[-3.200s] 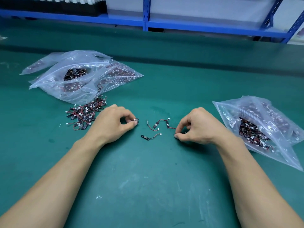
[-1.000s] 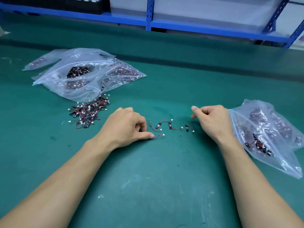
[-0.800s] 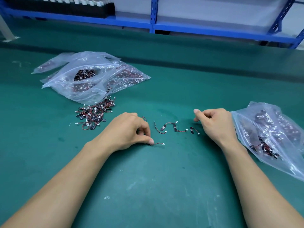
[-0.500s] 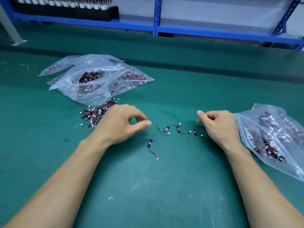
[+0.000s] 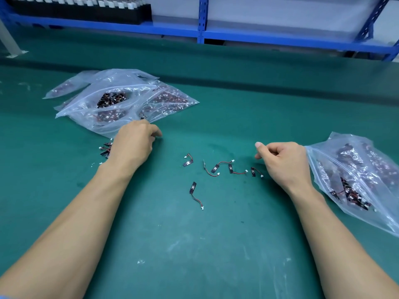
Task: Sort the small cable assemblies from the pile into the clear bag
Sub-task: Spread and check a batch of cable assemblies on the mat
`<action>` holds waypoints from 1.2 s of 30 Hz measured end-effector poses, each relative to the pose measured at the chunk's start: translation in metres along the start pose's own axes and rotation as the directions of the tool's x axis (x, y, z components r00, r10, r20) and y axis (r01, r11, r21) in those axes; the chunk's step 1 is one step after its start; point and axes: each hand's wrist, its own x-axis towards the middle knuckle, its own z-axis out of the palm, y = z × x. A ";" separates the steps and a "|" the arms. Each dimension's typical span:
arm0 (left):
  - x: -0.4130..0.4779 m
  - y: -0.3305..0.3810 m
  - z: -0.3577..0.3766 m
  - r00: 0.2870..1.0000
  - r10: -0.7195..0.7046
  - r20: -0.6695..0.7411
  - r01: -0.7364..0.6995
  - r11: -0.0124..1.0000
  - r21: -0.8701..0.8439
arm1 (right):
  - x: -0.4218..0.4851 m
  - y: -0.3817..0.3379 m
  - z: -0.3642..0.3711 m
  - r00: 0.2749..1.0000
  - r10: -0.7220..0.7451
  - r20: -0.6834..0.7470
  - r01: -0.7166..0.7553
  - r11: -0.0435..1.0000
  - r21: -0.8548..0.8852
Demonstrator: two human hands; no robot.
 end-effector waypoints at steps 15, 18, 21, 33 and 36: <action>-0.015 0.024 -0.021 0.831 0.212 -0.515 -0.354 0.914 -0.196 | 0.000 -0.001 -0.001 1.000 0.001 -0.010 -0.001 1.000 0.007; -0.026 0.045 -0.026 0.842 0.223 -0.491 -0.452 0.788 -0.417 | 0.000 -0.002 -0.001 1.000 0.005 -0.011 -0.005 1.000 0.000; -0.045 0.075 -0.026 0.917 0.238 -0.321 -0.399 0.545 -0.737 | 0.000 -0.002 -0.001 1.000 0.003 -0.014 -0.003 1.000 -0.010; -0.071 0.114 -0.009 0.939 0.338 0.069 -0.073 0.393 -0.917 | 0.000 -0.004 -0.001 1.000 -0.009 -0.021 0.009 1.000 -0.020; -0.073 0.115 -0.007 0.934 0.342 0.103 -0.053 0.418 -0.907 | 0.000 -0.004 0.000 1.000 -0.013 -0.021 0.012 1.000 -0.018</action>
